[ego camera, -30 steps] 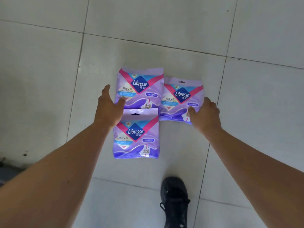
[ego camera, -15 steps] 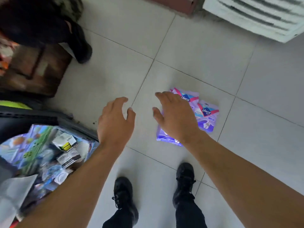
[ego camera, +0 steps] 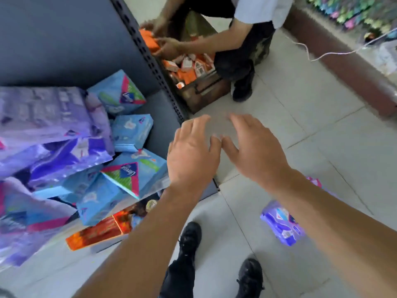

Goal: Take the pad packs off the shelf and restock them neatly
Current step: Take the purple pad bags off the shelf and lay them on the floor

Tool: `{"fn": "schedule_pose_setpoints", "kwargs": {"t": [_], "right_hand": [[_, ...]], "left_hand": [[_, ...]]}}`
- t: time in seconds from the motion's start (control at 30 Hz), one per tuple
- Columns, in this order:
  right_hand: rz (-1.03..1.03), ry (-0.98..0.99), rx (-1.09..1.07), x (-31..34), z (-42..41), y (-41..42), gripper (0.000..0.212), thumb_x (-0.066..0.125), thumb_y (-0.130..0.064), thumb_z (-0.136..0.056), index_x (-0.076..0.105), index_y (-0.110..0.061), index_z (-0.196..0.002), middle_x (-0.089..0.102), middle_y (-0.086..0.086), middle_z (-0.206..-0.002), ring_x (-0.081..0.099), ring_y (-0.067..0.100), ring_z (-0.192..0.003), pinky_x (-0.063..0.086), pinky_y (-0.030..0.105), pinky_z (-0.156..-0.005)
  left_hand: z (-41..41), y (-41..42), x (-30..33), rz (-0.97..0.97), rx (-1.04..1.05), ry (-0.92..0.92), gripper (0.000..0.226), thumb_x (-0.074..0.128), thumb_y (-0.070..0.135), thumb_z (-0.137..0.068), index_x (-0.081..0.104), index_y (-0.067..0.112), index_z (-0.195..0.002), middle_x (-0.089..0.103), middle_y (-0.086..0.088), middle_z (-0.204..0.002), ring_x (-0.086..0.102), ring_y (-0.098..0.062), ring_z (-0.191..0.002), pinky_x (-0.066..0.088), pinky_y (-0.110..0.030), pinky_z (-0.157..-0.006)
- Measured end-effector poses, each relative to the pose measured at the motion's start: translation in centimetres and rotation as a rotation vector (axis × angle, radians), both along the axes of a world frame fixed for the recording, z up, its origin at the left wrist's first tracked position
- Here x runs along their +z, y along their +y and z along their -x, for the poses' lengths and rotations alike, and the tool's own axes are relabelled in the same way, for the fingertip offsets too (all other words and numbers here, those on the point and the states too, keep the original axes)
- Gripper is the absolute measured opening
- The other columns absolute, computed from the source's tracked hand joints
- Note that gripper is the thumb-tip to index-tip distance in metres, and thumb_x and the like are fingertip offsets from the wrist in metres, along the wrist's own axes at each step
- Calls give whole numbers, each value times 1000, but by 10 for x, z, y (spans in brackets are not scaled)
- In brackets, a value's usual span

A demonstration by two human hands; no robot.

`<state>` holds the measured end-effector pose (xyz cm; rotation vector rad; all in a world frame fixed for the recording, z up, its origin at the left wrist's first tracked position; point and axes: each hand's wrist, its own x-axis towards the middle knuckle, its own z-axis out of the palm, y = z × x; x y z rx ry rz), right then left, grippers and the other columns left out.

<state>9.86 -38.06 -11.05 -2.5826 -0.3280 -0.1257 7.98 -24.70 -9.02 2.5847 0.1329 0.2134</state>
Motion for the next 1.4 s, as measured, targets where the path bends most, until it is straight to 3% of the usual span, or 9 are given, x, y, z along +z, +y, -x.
{"fn": "schedule_pose_setpoints", "kwargs": {"t": [0.4,0.63,0.8,0.93,1.03,1.13,1.2,1.3,1.4], "right_hand": [[-257,26,294,25,2,183,52,57,-39,-94,45,-14,-138,52,7,-133,55,25,-115,47,36,-83],[0,-147,442,45,-38,296,69,63,-31,-83,36,-17,-145,42,9,-144,41,36,-127,45,50,-97],[-70,-297,399,55,-40,300,54,51,-15,-86,48,-15,-140,57,6,-134,53,34,-116,51,45,-89],[-200,-394,289,66,-22,249,54,55,-5,-86,50,-7,-139,57,11,-135,53,31,-121,40,34,-107],[-472,-187,105,80,5,197,37,61,-10,-90,57,-8,-126,68,-7,-107,61,5,-93,44,13,-82],[-827,54,-143,85,24,147,14,58,-20,-85,54,-25,-97,60,-19,-78,54,-5,-69,41,11,-64],[-990,199,-297,79,31,109,13,53,-21,-77,57,-28,-87,63,-14,-79,59,6,-73,46,22,-67],[-1232,502,-394,63,44,69,7,57,-20,-83,61,-25,-85,66,-1,-85,66,18,-77,50,38,-77],[-1130,560,-569,39,95,-12,10,57,-28,-95,52,-25,-103,66,-8,-95,65,-3,-75,51,18,-68]], "left_hand": [[56,168,44,8,373,-171,37,54,25,-87,58,20,-123,62,-1,-116,58,-23,-108,47,-36,-89],[58,249,55,-30,439,-161,37,57,25,-88,56,21,-125,60,-4,-117,57,-26,-108,45,-36,-83],[65,268,61,60,444,-174,28,57,25,-90,57,24,-118,61,3,-115,58,-17,-100,48,-32,-76],[61,260,80,302,436,-302,13,58,27,-89,50,22,-98,61,10,-99,61,-5,-90,46,-23,-70],[49,239,91,556,321,-246,17,58,25,-92,49,23,-107,58,17,-104,60,4,-93,46,-14,-70],[35,202,84,554,86,-63,48,63,47,-85,42,38,-127,49,23,-127,52,0,-117,49,-30,-93],[23,168,78,730,4,88,65,71,48,-82,37,37,-136,55,28,-123,56,-1,-116,50,-31,-94],[20,130,61,1021,-29,235,69,77,30,-76,40,24,-134,66,9,-117,67,-9,-102,56,-26,-79],[30,36,44,948,-217,353,71,84,19,-72,41,20,-129,65,11,-115,66,-2,-99,54,-22,-80]]}}
